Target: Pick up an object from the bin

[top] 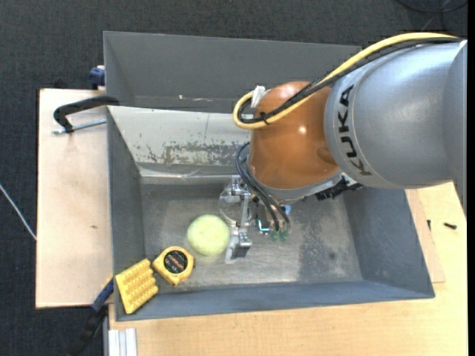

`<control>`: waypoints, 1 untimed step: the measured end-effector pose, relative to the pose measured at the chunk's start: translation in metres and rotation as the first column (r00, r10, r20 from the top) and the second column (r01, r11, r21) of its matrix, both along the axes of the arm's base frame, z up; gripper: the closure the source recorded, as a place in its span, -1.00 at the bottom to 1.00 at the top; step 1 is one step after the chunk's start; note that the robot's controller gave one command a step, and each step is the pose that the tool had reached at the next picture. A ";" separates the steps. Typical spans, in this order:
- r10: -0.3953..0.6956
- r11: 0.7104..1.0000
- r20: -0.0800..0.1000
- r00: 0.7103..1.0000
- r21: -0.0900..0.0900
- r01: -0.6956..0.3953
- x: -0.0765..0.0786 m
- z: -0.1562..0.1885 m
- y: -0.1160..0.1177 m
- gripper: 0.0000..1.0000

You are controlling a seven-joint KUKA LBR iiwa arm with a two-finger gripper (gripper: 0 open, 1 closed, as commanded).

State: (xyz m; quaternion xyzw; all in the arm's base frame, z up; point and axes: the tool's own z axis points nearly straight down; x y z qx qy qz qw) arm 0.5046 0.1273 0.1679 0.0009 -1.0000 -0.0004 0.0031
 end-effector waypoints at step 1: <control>-0.002 1.000 0.006 1.000 0.001 0.002 0.001 0.003 -0.001 -1.00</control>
Offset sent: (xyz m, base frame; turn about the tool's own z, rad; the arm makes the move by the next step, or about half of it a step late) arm 0.0135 0.0013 -0.0979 0.1319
